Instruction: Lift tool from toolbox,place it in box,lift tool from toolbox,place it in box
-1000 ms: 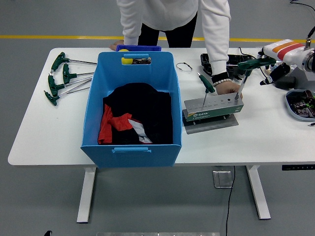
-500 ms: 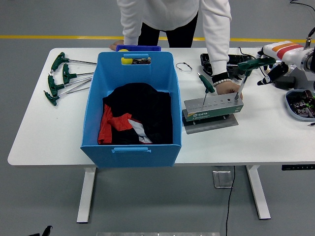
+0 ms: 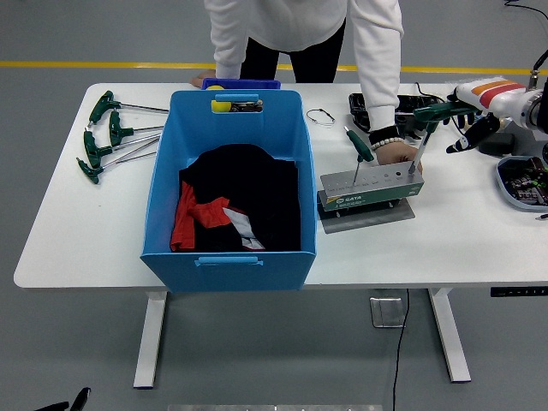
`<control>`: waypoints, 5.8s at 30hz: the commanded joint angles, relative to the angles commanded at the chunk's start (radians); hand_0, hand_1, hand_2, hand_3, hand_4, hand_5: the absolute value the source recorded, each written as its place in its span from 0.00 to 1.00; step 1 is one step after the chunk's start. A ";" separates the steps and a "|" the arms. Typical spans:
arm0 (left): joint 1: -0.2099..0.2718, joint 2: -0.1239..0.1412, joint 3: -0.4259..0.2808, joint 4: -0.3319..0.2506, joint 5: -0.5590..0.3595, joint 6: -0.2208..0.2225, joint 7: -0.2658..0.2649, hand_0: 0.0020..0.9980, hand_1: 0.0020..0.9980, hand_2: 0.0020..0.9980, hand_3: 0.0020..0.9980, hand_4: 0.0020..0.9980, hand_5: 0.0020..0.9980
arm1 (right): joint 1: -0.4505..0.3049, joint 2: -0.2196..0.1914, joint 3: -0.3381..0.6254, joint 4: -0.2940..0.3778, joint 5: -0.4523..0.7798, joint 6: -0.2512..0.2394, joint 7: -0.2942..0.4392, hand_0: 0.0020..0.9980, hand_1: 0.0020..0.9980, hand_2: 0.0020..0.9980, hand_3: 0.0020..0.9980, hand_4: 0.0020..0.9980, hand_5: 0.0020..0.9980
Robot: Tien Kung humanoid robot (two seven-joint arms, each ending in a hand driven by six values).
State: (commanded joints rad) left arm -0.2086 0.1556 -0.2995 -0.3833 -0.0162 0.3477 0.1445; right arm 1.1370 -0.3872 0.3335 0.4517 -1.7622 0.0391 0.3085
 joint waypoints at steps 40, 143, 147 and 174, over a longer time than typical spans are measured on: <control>-0.002 0.002 -0.018 0.005 0.054 -0.002 0.015 0.81 0.79 0.81 0.83 0.67 1.00 | -0.015 0.018 0.009 -0.011 0.103 0.025 -0.042 0.14 0.11 0.14 0.16 1.00 0.59; -0.020 0.006 -0.011 0.009 0.072 -0.013 0.008 0.81 0.79 0.81 0.83 0.66 1.00 | -0.057 0.090 -0.027 -0.031 0.285 -0.146 -0.132 0.05 0.00 0.04 0.04 0.90 0.79; -0.021 0.006 -0.010 0.009 0.071 -0.013 0.007 0.81 0.79 0.81 0.83 0.66 1.00 | -0.057 0.090 -0.029 -0.030 0.287 -0.153 -0.133 0.05 0.00 0.04 0.04 0.90 0.79; -0.015 0.006 -0.008 0.009 0.068 -0.015 0.005 0.81 0.79 0.81 0.83 0.66 1.00 | -0.057 0.085 -0.024 -0.022 0.268 -0.164 -0.117 0.00 0.00 0.00 0.02 0.81 0.74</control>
State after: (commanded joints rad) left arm -0.2240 0.1617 -0.3071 -0.3738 0.0520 0.3325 0.1494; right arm 1.0799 -0.3021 0.3097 0.4296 -1.4943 -0.1251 0.1916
